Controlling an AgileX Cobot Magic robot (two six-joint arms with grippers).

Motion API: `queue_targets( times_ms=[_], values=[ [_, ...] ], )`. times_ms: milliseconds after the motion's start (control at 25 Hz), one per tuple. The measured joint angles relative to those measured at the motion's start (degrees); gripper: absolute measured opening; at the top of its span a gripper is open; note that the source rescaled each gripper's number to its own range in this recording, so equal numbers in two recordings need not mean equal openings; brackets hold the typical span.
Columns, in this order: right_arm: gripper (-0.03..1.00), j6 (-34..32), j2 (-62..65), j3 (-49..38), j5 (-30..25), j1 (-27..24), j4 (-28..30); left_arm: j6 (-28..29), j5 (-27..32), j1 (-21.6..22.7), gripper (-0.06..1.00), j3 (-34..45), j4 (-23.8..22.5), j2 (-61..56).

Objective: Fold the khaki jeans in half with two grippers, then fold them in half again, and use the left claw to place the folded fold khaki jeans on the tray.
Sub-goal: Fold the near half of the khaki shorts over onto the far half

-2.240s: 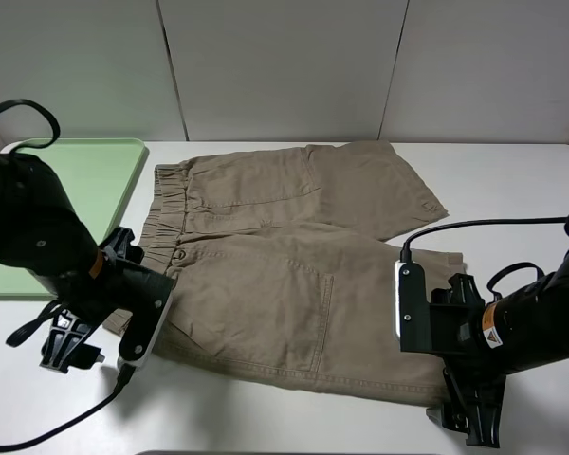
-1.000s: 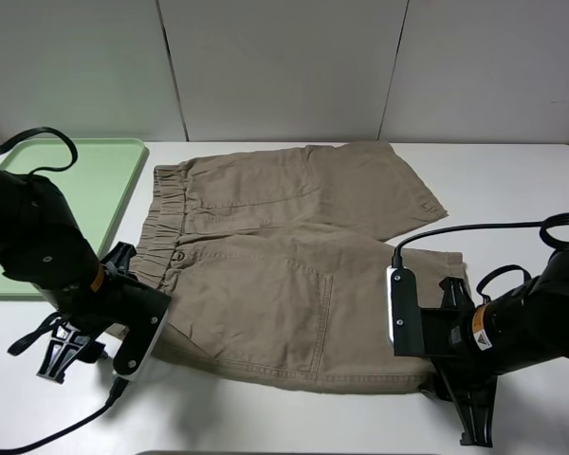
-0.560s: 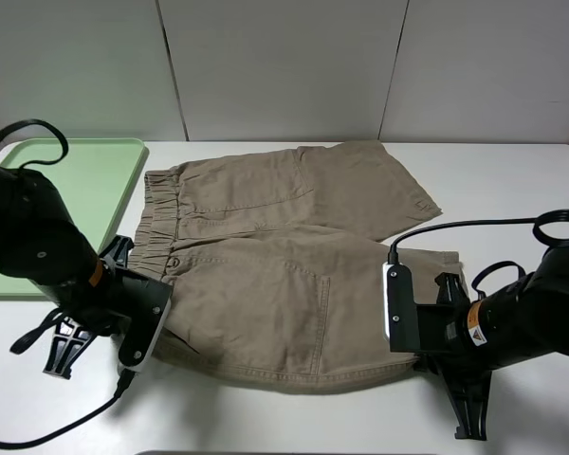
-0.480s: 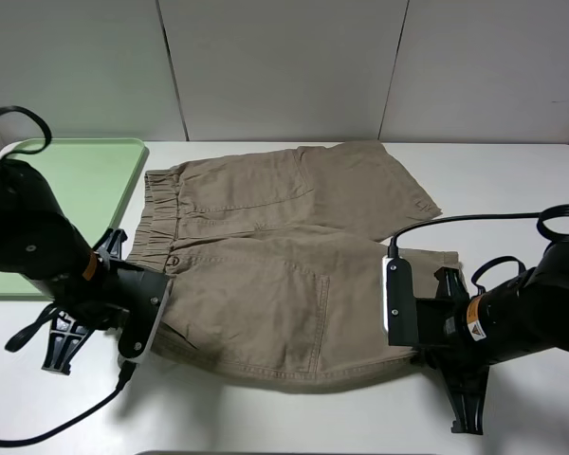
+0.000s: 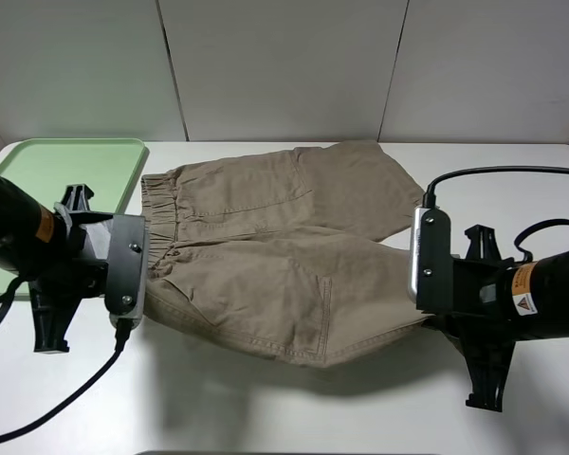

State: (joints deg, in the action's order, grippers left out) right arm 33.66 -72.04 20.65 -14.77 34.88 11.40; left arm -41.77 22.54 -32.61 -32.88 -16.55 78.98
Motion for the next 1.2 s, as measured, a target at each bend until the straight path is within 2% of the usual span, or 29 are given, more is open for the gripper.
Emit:
queue_targets(
  times_ms=[160, 280, 360, 480, 600, 720, 920, 1040, 1200],
  values=[
    [0.0, -2.9, 4.2, 0.0, -7.2, 0.0, -0.2, -4.7, 5.7, -1.3, 0.0, 0.0, 6.5, -4.1],
    [0.0, -5.4, 7.0, 0.0, -10.9, 0.0, -1.1, -8.7, 12.2, -5.3, 0.0, 0.0, 9.4, -6.1],
    [0.0, -6.3, 9.6, 0.0, -12.3, 0.0, -2.2, -8.2, 16.0, -8.3, 0.0, 0.0, 10.8, -7.5],
    [0.0, -6.6, 16.7, 0.0, -14.3, 0.0, -3.6, -2.0, 20.8, -12.4, 0.0, 0.0, 11.7, -10.2],
    [0.0, -6.1, 23.7, 0.0, -17.6, 0.0, -4.0, 5.4, 23.3, -14.6, 0.0, 0.0, 11.7, -13.1],
    [0.0, -3.1, 28.1, 0.0, -20.3, 0.0, -4.0, 11.7, 23.5, -15.1, 0.0, 0.0, 11.8, -16.0],
    [0.0, -0.3, 26.3, 1.8, -20.3, 0.0, -2.6, 20.5, 22.7, -15.2, 0.0, 0.0, 11.3, -18.7],
    [0.0, -1.9, 21.4, 5.7, -18.5, 0.0, 0.1, 26.4, 21.9, -15.2, 0.0, 0.0, 8.2, -18.7],
    [0.0, -8.0, 12.2, 12.7, -16.0, 0.0, 5.6, 38.9, 21.3, -15.2, 0.0, 0.0, -1.6, -18.7]
  ],
)
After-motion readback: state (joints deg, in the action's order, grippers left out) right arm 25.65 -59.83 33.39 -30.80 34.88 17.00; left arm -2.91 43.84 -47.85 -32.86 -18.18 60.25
